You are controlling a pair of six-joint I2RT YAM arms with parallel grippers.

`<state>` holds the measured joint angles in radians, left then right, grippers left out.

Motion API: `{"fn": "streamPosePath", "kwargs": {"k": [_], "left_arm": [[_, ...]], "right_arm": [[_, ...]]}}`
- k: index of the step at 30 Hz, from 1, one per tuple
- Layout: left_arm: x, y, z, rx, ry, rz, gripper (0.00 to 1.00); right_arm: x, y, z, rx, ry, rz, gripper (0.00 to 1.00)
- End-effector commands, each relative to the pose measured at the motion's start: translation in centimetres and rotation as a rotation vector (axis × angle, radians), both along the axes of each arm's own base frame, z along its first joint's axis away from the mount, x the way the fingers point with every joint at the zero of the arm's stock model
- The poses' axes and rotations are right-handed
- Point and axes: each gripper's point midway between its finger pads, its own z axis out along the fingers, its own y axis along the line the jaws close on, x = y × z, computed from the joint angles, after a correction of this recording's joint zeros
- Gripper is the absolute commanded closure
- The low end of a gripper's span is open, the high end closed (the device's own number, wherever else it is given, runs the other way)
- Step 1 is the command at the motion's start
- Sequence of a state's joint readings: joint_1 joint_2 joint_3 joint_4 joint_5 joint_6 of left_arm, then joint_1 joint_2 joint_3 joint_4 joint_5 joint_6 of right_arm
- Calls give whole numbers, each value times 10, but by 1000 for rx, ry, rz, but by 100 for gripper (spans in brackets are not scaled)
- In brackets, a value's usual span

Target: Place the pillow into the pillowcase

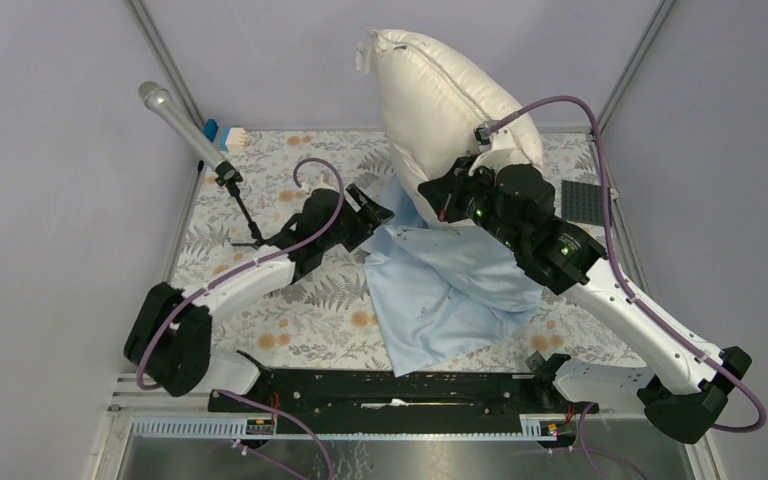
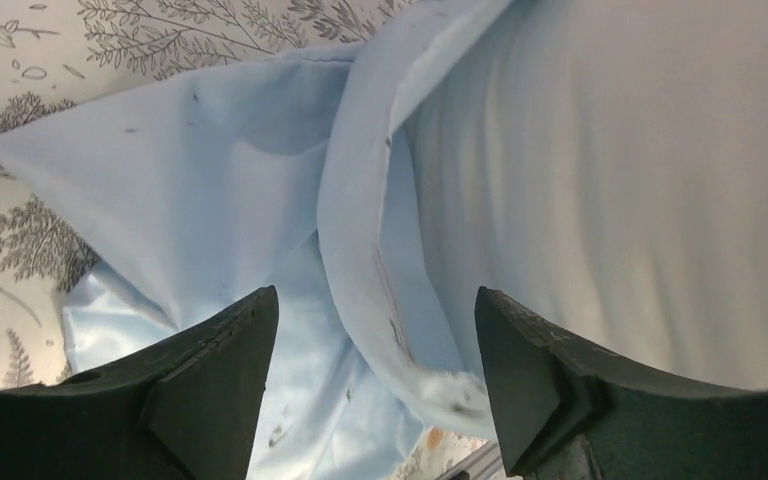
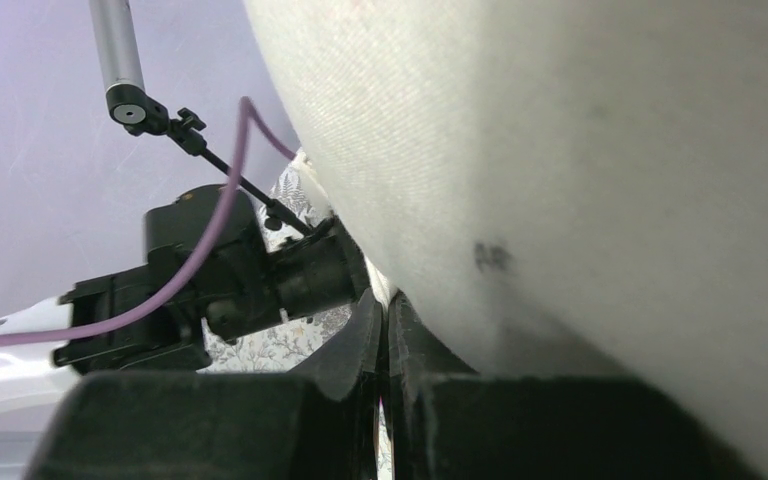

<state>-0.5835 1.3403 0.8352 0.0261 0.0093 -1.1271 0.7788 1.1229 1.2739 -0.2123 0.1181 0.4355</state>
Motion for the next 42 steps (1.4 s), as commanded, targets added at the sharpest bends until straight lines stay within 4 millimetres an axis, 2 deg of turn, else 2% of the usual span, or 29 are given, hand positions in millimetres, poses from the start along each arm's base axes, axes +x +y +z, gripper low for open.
{"fn": "streamPosePath", "kwargs": {"k": [1, 3, 4, 7, 9, 15, 18, 21, 23, 24, 27, 30, 33, 39, 42], "left_arm": [[33, -20, 10, -43, -47, -5, 28], [42, -32, 11, -60, -46, -37, 37], [44, -38, 6, -65, -29, -50, 47], [49, -42, 1, -72, -14, -53, 86], [52, -34, 13, -54, -49, -19, 100], [67, -6, 66, 19, -212, 97, 100], [73, 0, 94, 35, -282, 119, 100], [74, 2, 112, 63, -327, 111, 100], [73, 4, 116, 79, -347, 107, 100], [72, 4, 117, 83, -356, 100, 100], [70, 3, 116, 91, -365, 81, 100], [70, 4, 111, 105, -366, 76, 100], [70, 5, 105, 113, -357, 74, 100], [69, 4, 97, 119, -351, 66, 100], [69, 4, 95, 125, -351, 65, 100]], "right_arm": [[-8, 3, -16, 14, 81, 16, 100], [-10, 2, -19, 13, 87, 21, 100], [-12, 2, -19, 15, 90, 29, 100], [-24, 7, -24, 17, 109, 87, 100], [-36, 13, -30, 8, 132, 148, 100], [-73, 42, -30, 18, 141, 388, 100], [-82, 55, -27, 20, 139, 483, 100], [-86, 61, -21, 20, 120, 537, 100], [-88, 65, -17, 18, 111, 568, 87], [-90, 68, -15, 16, 108, 590, 75], [-95, 72, -3, 25, 82, 649, 52], [-104, 72, 21, 42, 15, 702, 36], [-110, 65, 61, 64, -85, 710, 26], [-119, 35, 154, 142, -343, 629, 9], [-118, 17, 182, 193, -440, 540, 4]]}}
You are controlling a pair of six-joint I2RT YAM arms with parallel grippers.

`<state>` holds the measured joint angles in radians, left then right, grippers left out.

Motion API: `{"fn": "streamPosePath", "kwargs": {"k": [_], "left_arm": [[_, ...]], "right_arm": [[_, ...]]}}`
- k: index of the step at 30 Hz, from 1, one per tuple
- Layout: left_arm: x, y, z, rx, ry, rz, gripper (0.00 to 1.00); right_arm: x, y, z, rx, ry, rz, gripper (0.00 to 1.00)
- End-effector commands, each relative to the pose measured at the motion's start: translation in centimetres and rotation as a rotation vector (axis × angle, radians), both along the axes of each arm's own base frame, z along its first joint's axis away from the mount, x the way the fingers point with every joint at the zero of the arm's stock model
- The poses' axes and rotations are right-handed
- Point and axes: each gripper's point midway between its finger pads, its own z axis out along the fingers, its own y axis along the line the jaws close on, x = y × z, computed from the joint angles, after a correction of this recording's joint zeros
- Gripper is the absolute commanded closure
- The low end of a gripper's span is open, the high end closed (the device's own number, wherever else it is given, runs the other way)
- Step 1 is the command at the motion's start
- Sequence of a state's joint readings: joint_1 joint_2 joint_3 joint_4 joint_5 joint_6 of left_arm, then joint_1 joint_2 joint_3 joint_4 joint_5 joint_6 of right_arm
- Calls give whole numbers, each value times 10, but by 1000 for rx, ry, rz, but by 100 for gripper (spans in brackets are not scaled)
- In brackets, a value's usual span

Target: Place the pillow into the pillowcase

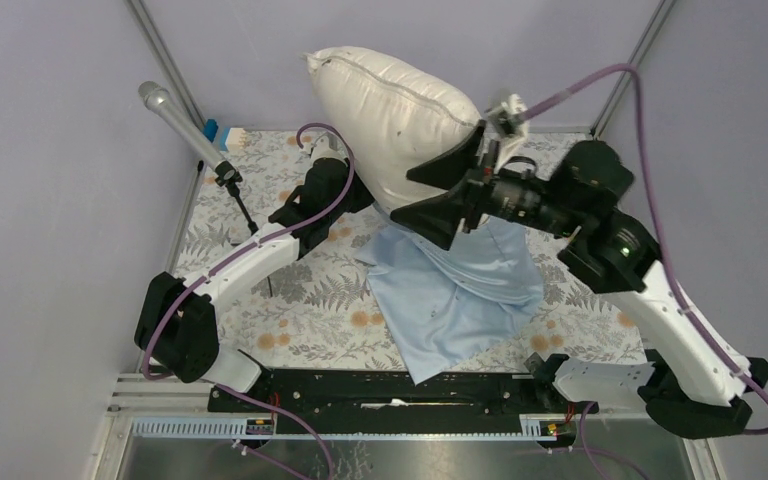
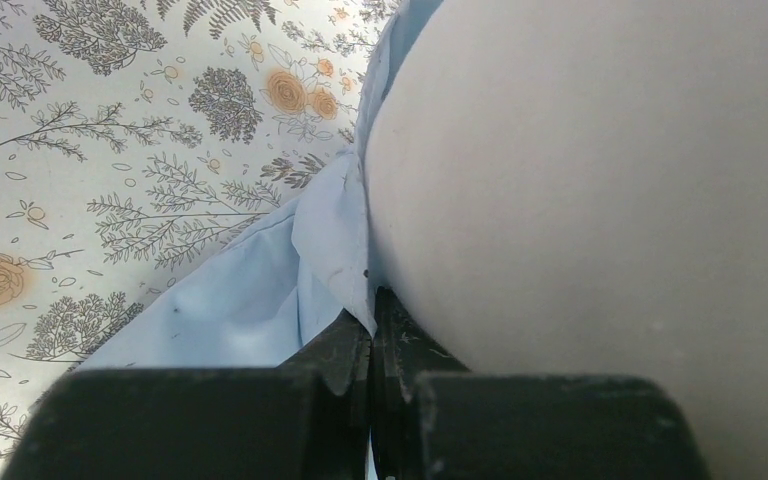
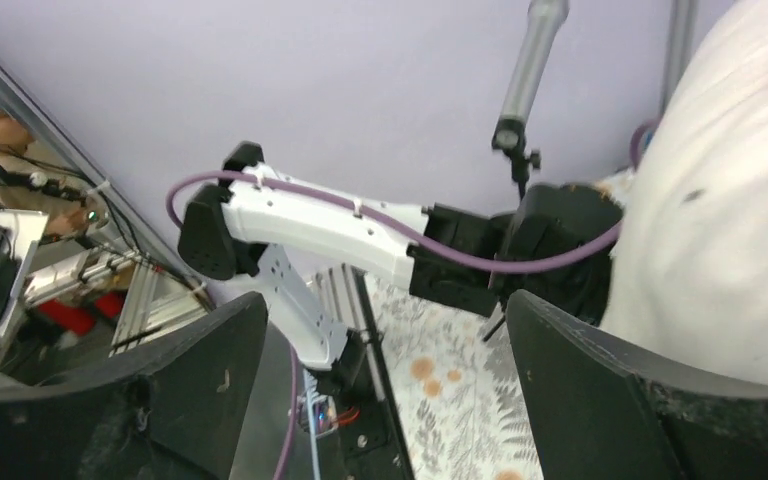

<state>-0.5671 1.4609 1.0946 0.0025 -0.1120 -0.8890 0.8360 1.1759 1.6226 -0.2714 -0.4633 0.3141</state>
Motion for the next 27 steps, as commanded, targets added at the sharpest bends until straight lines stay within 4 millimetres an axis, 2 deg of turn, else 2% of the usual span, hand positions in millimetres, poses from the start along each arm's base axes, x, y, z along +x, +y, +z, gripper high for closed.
{"fn": "streamPosePath", "kwargs": {"k": [1, 2, 4, 7, 8, 10, 13, 17, 19, 22, 27], "left_arm": [[8, 5, 39, -41, -123, 21, 100], [8, 5, 39, -37, -125, 22, 100], [8, 5, 38, -32, -124, 21, 100], [8, 8, 36, -24, -123, 25, 100], [8, 8, 35, -24, -122, 25, 100], [9, 9, 33, -23, -117, 28, 100], [9, 8, 30, -27, -112, 23, 100], [9, 7, 30, -25, -113, 15, 100], [9, 7, 31, -21, -117, 12, 100], [9, 7, 35, -15, -122, 6, 100], [9, 5, 39, -8, -126, -8, 100]], "right_arm": [[2, -39, 64, 165, -152, -171, 3], [13, -47, 66, 173, -147, -249, 2], [53, -74, 61, 152, -95, -521, 1], [111, -114, 34, 5, -28, -912, 0], [124, -127, 27, -15, -6, -1000, 0], [153, -155, 13, 0, 89, -1066, 0], [188, -182, -12, 36, 231, -1069, 3], [200, -194, -23, 58, 242, -1096, 4], [209, -200, -36, -7, 264, -1141, 4], [221, -210, -76, -157, 328, -1205, 11], [214, -220, -129, -287, 403, -1228, 21]]}}
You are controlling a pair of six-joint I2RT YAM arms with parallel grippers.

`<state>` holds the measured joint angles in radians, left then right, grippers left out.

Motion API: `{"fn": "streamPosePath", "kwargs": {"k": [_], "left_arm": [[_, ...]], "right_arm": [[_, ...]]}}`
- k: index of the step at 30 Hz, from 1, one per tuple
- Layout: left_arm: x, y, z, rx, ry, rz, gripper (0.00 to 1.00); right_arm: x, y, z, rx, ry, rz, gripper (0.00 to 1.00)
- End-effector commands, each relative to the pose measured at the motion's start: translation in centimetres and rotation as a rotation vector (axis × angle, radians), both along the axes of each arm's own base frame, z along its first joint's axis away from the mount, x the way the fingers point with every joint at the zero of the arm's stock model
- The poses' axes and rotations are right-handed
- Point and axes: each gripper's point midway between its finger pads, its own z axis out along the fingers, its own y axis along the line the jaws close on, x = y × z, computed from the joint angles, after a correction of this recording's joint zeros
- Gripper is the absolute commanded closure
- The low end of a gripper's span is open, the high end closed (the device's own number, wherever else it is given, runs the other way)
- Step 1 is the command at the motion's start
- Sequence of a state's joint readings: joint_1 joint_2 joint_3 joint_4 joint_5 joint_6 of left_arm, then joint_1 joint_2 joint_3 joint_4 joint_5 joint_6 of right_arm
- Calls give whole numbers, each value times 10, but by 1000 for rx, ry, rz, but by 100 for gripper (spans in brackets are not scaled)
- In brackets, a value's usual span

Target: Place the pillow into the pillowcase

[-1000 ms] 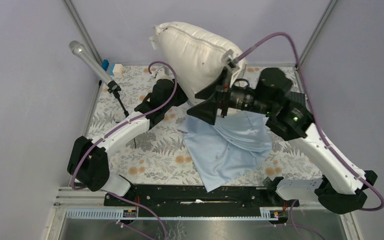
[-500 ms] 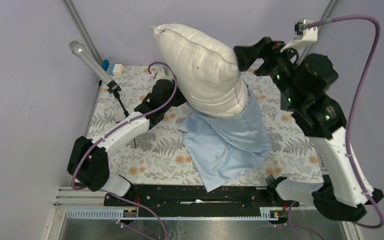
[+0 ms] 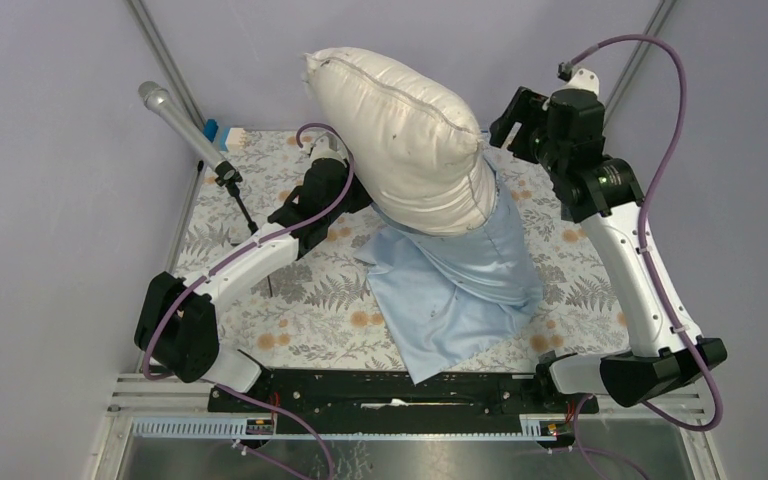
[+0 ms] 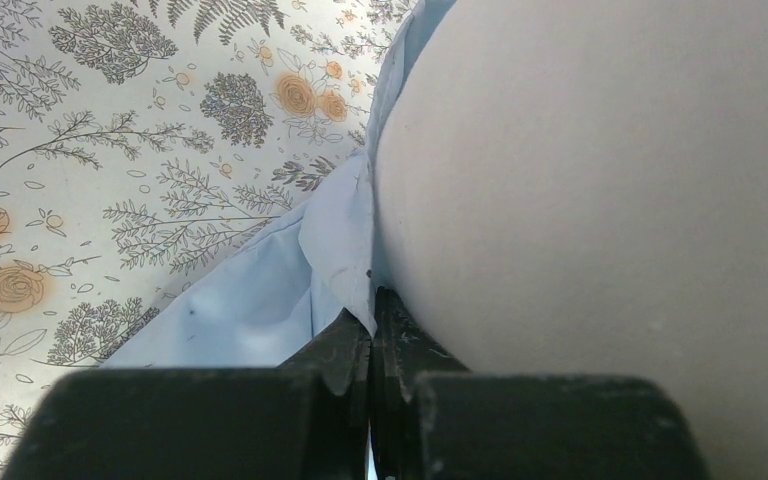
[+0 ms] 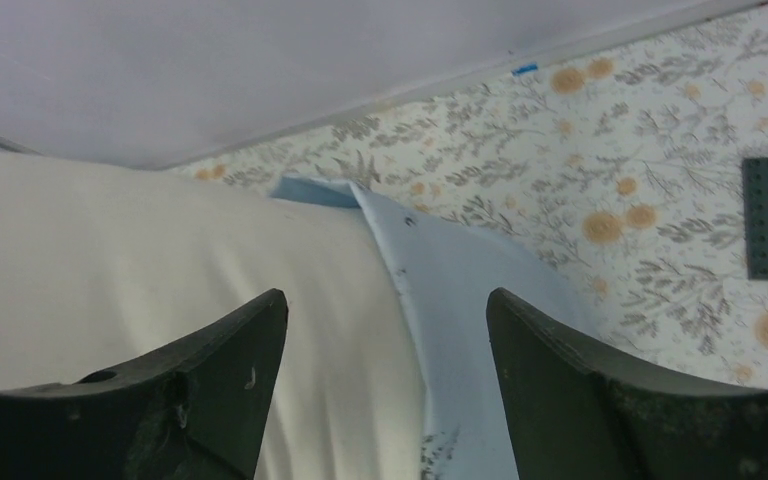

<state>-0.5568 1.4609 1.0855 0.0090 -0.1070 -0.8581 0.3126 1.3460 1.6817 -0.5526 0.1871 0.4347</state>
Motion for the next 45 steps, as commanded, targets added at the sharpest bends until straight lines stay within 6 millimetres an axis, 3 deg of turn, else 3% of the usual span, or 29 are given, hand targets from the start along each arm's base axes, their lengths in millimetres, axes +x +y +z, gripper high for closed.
{"fn": "streamPosePath", "kwargs": {"k": [1, 7, 16, 23, 33, 35, 38, 40, 45], "left_arm": [[7, 0, 43, -35, -116, -7, 100], [7, -1, 44, -37, -117, -12, 100], [6, 0, 47, -42, -119, -12, 100], [6, -1, 50, -41, -125, -13, 100], [7, -4, 58, -51, -134, -29, 100], [6, -6, 61, -50, -141, -38, 100], [6, -7, 76, -55, -163, -52, 100], [5, -8, 90, -60, -184, -60, 100], [2, -15, 149, -78, -258, -109, 100]], "right_arm": [[-11, -17, -38, -77, 102, -46, 25], [-23, -12, -64, -89, 165, 9, 36], [-28, -9, -86, -117, 230, 47, 44], [-23, -2, -93, -118, 257, 75, 48], [-10, -8, -94, -168, 277, 39, 63], [-5, -8, -88, -170, 263, 36, 69], [3, -5, -77, -171, 253, 45, 99], [5, -1, -56, -150, 216, 53, 100], [0, 13, 31, -32, 34, 103, 100]]}}
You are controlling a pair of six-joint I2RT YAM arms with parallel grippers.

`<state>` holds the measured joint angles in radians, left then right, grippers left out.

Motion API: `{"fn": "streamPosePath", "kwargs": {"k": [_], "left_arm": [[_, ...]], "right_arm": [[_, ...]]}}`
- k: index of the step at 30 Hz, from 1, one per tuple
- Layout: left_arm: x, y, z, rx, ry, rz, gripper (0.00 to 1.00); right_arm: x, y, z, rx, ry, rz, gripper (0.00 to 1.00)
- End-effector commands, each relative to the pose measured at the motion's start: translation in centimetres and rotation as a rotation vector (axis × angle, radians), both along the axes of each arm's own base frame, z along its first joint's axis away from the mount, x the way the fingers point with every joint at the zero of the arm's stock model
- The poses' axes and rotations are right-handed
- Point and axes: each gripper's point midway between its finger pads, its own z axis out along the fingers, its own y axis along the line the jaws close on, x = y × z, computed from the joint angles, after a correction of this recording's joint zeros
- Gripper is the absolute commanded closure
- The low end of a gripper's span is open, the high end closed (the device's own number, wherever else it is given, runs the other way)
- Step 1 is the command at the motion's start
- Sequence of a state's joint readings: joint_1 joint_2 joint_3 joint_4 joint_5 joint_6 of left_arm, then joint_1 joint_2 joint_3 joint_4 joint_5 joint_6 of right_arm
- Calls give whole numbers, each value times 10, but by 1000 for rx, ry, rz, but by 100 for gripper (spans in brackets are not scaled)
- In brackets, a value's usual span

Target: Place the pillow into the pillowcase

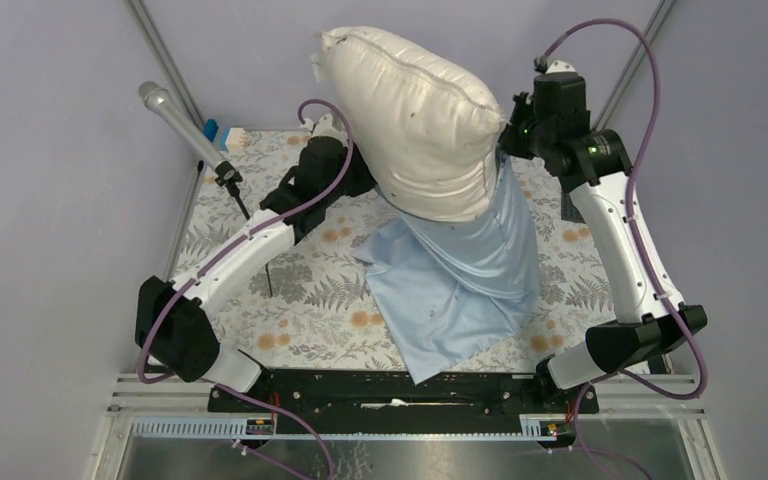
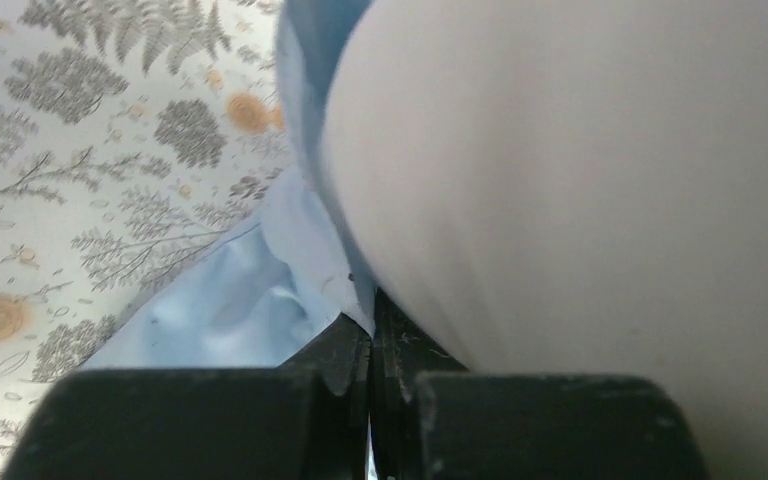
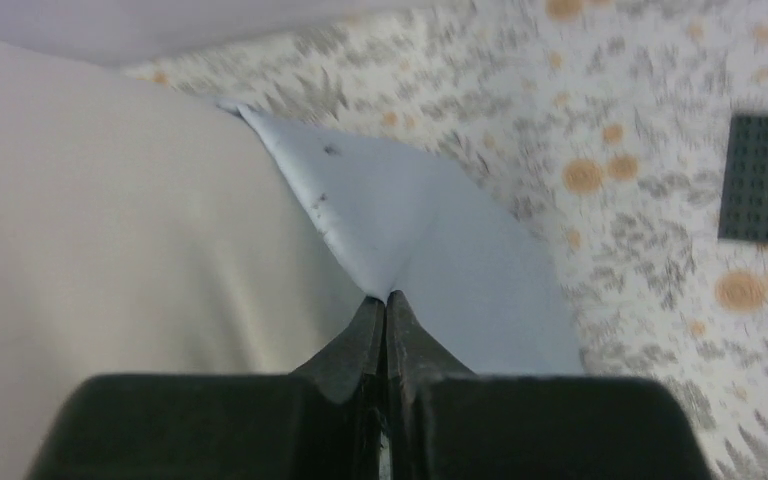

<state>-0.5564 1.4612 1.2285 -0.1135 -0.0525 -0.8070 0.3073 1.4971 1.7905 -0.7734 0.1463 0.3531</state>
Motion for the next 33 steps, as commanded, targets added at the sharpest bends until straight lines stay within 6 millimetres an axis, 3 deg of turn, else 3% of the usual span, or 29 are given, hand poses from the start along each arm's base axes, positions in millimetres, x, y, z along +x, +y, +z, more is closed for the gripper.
{"fn": "streamPosePath", "kwargs": {"k": [1, 3, 4, 8, 9, 10, 13, 17, 22, 26, 30, 33], "left_arm": [[3, -9, 123, -104, -242, -55, 100], [-7, -15, 156, -122, -286, -104, 100], [-14, -18, 177, -136, -312, -126, 100], [-42, -21, 259, -180, -426, -188, 100], [-49, -17, 285, -200, -471, -186, 100], [-50, -13, 297, -202, -493, -174, 100], [-44, -8, 310, -175, -514, -139, 100], [-33, -14, 307, -169, -509, -137, 100], [-39, -8, 344, -238, -594, -119, 100], [-53, 11, 386, -298, -705, -67, 100], [-67, 29, 423, -359, -795, -15, 100], [-65, 36, 433, -380, -813, 18, 100]], "right_arm": [[-8, 11, 106, 141, -245, 46, 100], [-10, 11, 130, 170, -308, 43, 100], [-7, 8, 133, 163, -316, 22, 100], [11, 8, 110, 121, -227, -3, 100], [11, 12, 108, 134, -216, 10, 100], [10, 13, 112, 150, -227, 13, 100], [0, 8, 143, 179, -316, 4, 100], [-22, -2, 228, 230, -529, 2, 100], [-47, -11, 297, 322, -741, -6, 100], [-58, -13, 316, 363, -819, -2, 100], [-50, -3, 294, 374, -757, 29, 100], [-46, 3, 279, 380, -718, 44, 100]]}}
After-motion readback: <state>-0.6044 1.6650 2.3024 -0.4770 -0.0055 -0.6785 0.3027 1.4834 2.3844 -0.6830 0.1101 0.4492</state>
